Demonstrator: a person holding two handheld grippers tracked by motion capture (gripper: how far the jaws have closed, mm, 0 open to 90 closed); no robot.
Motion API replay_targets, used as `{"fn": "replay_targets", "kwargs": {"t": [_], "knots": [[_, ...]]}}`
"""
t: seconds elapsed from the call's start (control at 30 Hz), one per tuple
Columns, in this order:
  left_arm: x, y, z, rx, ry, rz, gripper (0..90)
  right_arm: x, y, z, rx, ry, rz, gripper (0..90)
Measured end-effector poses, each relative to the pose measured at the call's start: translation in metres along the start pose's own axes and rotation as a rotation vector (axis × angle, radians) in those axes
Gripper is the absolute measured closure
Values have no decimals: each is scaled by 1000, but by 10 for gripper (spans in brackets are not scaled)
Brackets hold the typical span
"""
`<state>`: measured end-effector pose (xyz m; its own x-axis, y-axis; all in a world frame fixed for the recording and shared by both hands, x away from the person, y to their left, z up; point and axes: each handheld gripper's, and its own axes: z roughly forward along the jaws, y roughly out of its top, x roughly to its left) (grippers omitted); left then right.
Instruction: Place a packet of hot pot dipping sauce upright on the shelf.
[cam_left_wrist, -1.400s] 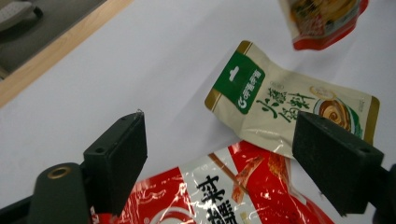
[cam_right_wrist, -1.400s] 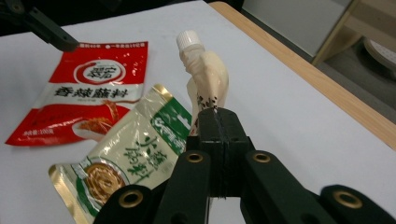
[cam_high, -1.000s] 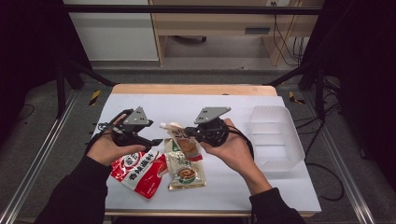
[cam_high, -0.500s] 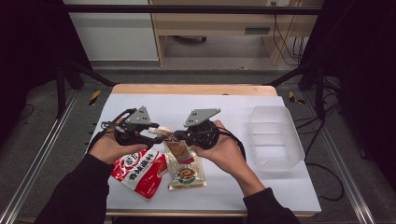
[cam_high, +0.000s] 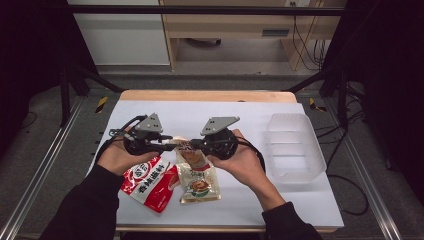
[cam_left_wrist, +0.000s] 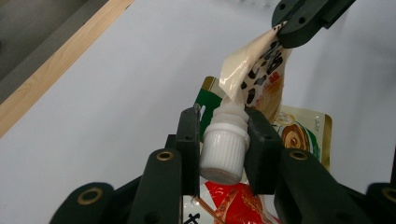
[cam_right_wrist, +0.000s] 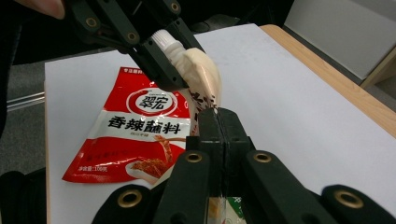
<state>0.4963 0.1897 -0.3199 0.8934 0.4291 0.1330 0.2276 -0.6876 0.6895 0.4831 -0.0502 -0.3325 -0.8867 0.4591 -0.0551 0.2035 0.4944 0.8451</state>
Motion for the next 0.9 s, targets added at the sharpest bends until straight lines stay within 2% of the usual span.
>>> {"fn": "replay_targets", "kwargs": {"t": [0.13,0.17,0.3,0.5,0.67,0.7,0.73,0.77,0.8,0.83,0.87,0.9], "knots": [[-3,12,-2,26,-3,21,720,0,-2,-4,6,-17,0,899],[-4,19,-4,51,-11,42,721,0,-3,-7,13,-28,0,893],[-9,31,-5,69,-19,75,728,-1,-5,-12,32,-39,-7,884],[-15,41,-2,86,-34,102,735,-4,-6,-16,80,-47,-24,849],[-16,43,1,93,-41,111,738,-10,-1,-22,129,-62,-71,813],[-15,43,2,101,-39,122,738,-11,3,-24,146,-60,-95,760],[-15,43,2,101,-39,122,739,-11,3,-24,146,-60,-95,760],[-15,43,2,103,-39,122,739,-12,7,-24,160,-68,-123,698],[-15,43,3,103,-38,123,739,-12,7,-24,160,-68,-123,698],[-15,43,3,103,-39,123,739,-13,9,-24,166,-71,-138,658],[-14,43,2,103,-37,125,739,-13,12,-23,187,-69,-174,583],[-14,43,2,103,-37,125,739,-13,12,-23,187,-69,-174,583]]}}
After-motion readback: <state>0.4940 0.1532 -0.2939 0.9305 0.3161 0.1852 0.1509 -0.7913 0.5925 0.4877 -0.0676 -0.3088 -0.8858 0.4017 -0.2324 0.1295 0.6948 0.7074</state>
